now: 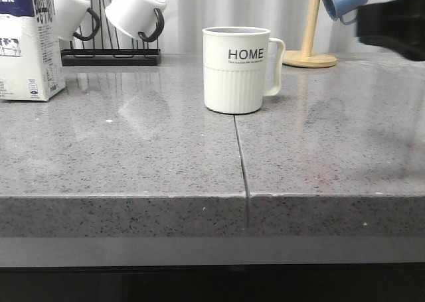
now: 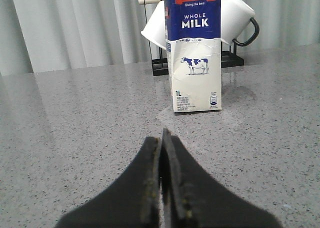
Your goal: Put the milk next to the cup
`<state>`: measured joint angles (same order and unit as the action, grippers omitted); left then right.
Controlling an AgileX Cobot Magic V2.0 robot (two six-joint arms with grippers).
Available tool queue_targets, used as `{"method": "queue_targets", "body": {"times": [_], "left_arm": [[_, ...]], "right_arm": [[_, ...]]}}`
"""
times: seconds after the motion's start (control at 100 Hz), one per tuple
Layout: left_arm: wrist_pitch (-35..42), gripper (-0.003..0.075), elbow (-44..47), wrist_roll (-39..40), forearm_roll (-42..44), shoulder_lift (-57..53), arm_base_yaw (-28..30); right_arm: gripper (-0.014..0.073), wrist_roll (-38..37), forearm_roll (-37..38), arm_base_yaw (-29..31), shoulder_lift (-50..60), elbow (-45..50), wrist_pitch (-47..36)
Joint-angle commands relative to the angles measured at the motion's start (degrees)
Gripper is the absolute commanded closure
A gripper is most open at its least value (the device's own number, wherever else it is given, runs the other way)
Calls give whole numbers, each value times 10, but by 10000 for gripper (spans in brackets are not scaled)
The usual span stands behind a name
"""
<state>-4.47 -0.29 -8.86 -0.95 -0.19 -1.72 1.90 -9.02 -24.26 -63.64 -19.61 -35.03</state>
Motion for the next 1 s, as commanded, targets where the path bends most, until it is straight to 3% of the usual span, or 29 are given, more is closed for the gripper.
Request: {"method": "queue_targets", "body": {"times": [0.0,0.21,0.63,0.77,0.99], "left_arm": [[45,741,26,1,-6,-18,0],[45,741,26,1,-6,-18,0],[45,741,26,1,-6,-18,0],[45,741,26,1,-6,-18,0],[48,741,26,1,-6,-18,0]], "right_arm": [[659,2,10,0,71,1,39],[659,2,10,0,230,1,224],[659,2,12,0,465,1,445],[659,2,13,0,510,1,492],[659,2,13,0,527,1,501]]}}
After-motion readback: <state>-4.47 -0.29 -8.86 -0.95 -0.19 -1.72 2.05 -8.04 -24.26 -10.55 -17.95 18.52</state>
